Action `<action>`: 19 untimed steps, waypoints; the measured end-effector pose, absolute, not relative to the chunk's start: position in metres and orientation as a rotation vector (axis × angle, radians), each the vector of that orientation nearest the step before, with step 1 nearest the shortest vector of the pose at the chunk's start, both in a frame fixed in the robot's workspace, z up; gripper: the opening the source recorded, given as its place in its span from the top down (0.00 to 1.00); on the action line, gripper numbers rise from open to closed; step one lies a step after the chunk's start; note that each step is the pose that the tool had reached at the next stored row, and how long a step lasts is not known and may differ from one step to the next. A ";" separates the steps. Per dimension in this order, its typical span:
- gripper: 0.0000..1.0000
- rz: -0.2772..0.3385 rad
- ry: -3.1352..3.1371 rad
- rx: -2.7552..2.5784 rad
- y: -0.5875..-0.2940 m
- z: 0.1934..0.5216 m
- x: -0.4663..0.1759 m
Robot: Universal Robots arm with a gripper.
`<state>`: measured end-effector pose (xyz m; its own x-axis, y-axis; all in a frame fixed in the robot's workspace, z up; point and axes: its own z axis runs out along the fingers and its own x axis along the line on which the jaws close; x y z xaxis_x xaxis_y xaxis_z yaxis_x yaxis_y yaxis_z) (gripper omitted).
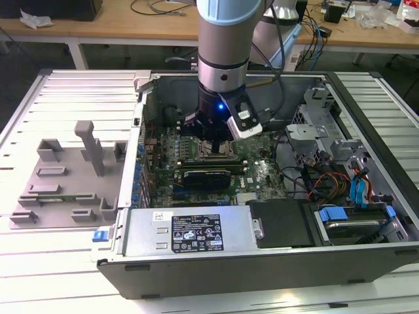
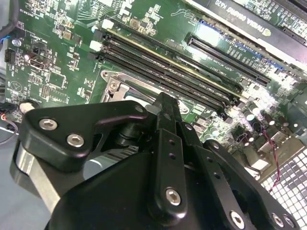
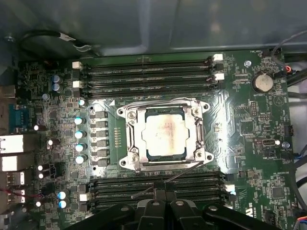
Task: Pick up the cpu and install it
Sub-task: 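Install the second cpu locking lever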
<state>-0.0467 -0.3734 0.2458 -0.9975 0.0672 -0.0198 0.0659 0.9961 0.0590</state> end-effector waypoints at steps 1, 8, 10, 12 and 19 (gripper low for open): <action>0.89 0.091 3.117 0.104 -0.373 0.246 -0.047; 0.89 0.093 3.114 0.103 -0.373 0.240 -0.047; 0.89 0.093 3.112 0.103 -0.372 0.238 -0.048; 0.89 0.093 3.111 0.103 -0.372 0.234 -0.050; 0.89 0.094 3.112 0.059 -0.372 0.219 -0.062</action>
